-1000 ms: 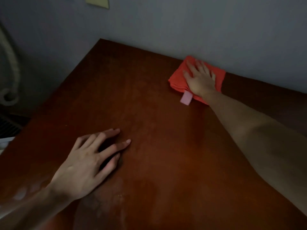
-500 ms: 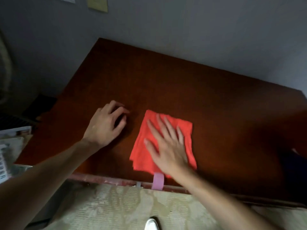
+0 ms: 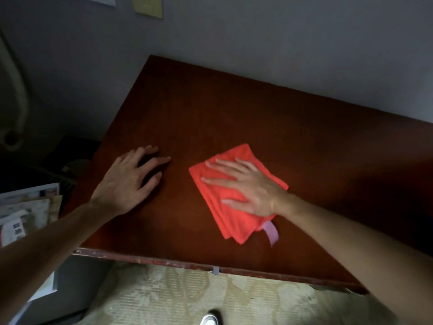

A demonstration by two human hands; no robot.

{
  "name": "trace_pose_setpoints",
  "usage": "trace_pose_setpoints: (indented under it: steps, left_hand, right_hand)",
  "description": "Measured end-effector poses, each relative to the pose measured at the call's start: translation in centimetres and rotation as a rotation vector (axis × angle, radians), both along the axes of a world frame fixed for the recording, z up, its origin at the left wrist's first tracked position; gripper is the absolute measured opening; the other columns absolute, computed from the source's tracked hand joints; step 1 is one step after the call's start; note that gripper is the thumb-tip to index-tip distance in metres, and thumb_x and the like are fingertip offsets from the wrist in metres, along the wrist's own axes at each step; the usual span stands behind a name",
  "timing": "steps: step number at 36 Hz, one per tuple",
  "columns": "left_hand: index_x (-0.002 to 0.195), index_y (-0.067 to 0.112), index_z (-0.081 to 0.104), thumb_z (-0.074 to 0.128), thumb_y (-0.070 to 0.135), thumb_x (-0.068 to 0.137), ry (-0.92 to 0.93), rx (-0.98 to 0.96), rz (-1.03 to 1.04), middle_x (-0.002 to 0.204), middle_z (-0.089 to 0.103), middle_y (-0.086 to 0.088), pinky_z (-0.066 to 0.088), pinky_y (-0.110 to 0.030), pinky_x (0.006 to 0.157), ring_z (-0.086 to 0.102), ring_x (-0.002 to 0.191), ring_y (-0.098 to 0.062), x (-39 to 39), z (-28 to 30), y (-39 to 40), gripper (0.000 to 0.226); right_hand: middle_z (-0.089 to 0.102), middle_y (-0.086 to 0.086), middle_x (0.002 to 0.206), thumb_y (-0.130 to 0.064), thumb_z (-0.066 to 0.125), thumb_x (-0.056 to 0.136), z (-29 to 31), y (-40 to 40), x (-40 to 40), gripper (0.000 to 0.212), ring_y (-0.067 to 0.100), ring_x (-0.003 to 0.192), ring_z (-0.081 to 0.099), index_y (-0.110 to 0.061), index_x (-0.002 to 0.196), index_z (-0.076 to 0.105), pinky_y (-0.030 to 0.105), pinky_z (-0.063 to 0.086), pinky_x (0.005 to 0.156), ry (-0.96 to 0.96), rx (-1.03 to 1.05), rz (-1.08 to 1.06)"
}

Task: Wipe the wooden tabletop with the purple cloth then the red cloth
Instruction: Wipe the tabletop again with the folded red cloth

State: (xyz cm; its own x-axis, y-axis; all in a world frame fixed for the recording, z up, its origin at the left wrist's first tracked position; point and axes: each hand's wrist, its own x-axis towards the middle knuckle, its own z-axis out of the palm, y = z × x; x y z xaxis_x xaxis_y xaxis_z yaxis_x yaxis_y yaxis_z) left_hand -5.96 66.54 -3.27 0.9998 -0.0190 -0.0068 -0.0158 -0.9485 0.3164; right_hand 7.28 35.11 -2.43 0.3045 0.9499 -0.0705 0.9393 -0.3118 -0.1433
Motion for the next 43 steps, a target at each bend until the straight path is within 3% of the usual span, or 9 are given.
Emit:
trace_pose_setpoints:
  steps: [4,10,13,19,24,33,37,40,43]
  left_hand:
    - [0.149,0.038,0.040,0.025,0.054,0.100,-0.019,-0.024,-0.014,0.156,0.036,-0.003,0.022,-0.044,0.118,0.027,0.149,-0.021,0.1,0.0,0.1,0.054]
    - [0.148,0.037,0.043,0.030,0.051,0.102,-0.026,-0.074,-0.026,0.155,0.037,0.001,0.023,-0.046,0.120,0.023,0.151,-0.014,0.3,0.1,0.2,0.050]
    - [0.149,0.038,0.042,0.031,0.051,0.103,-0.034,-0.075,-0.027,0.156,0.035,0.005,0.019,-0.041,0.122,0.020,0.152,-0.010,0.4,-0.1,0.4,0.049]
    - [0.148,0.038,0.044,0.032,0.050,0.104,-0.030,-0.087,-0.034,0.157,0.037,0.006,0.015,-0.037,0.122,0.022,0.152,-0.010,0.6,-0.2,0.5,0.047]
    - [0.149,0.039,0.043,0.033,0.050,0.104,-0.032,-0.079,-0.034,0.156,0.037,0.005,0.014,-0.036,0.123,0.021,0.152,-0.011,0.8,-0.3,0.5,0.048]
    - [0.149,0.039,0.041,0.029,0.052,0.103,-0.057,-0.070,-0.050,0.155,0.037,0.003,0.009,-0.032,0.123,0.019,0.152,-0.009,0.6,-0.4,0.6,0.049]
    - [0.148,0.038,0.043,0.032,0.052,0.101,-0.075,-0.087,-0.049,0.155,0.037,0.003,0.006,-0.027,0.122,0.015,0.152,-0.006,0.6,-0.3,0.5,0.050]
    - [0.145,0.034,0.049,0.033,0.050,0.100,-0.113,-0.134,-0.040,0.152,0.040,0.002,0.009,-0.025,0.120,0.021,0.150,-0.008,0.6,-0.1,0.5,0.050]
    - [0.138,0.029,0.056,0.036,0.044,0.101,-0.143,-0.252,0.008,0.147,0.045,0.004,0.022,-0.028,0.114,0.030,0.146,-0.009,0.7,-0.1,0.5,0.045]
  right_hand:
    - [0.011,-0.009,0.172,-0.057,0.034,0.103,0.1,2.2,7.4,0.061,0.013,0.159,0.007,-0.039,0.160,0.027,0.051,0.019,0.123,-0.040,0.000,-0.041]
    - [0.015,-0.010,0.171,-0.062,0.026,0.102,0.6,5.8,18.3,0.061,0.016,0.158,0.015,-0.042,0.160,0.023,0.056,0.023,0.121,-0.057,-0.001,-0.185]
    - [0.019,-0.009,0.170,-0.065,0.022,0.101,0.8,7.6,23.1,0.063,0.017,0.157,0.020,-0.042,0.160,0.025,0.057,0.026,0.120,-0.066,0.024,-0.229]
    - [0.018,-0.009,0.170,-0.069,0.020,0.096,0.9,9.9,28.3,0.068,0.018,0.157,0.019,-0.045,0.159,0.024,0.050,0.020,0.121,-0.056,0.063,-0.387]
    - [0.018,-0.008,0.171,-0.057,0.035,0.105,0.6,11.0,28.9,0.055,0.019,0.158,0.014,-0.045,0.158,0.027,0.049,0.013,0.123,-0.034,0.123,-0.641]
    - [0.008,-0.005,0.173,-0.062,0.027,0.104,0.4,11.7,22.3,0.062,0.016,0.159,0.003,-0.041,0.162,0.018,0.050,0.003,0.126,0.016,0.108,-0.854]
    - [0.011,-0.007,0.172,-0.062,0.028,0.103,-0.2,10.7,15.1,0.062,0.015,0.159,0.005,-0.042,0.160,0.021,0.047,0.005,0.125,-0.034,0.110,-0.797]
    - [0.014,-0.008,0.172,-0.070,0.016,0.093,-0.7,9.9,7.9,0.072,0.015,0.159,0.007,-0.043,0.160,0.022,0.047,0.009,0.125,-0.049,0.119,-0.767]
    - [0.017,-0.008,0.171,-0.069,0.017,0.093,-1.0,9.2,0.0,0.072,0.015,0.158,0.010,-0.043,0.160,0.025,0.049,0.013,0.124,-0.051,0.144,-0.737]
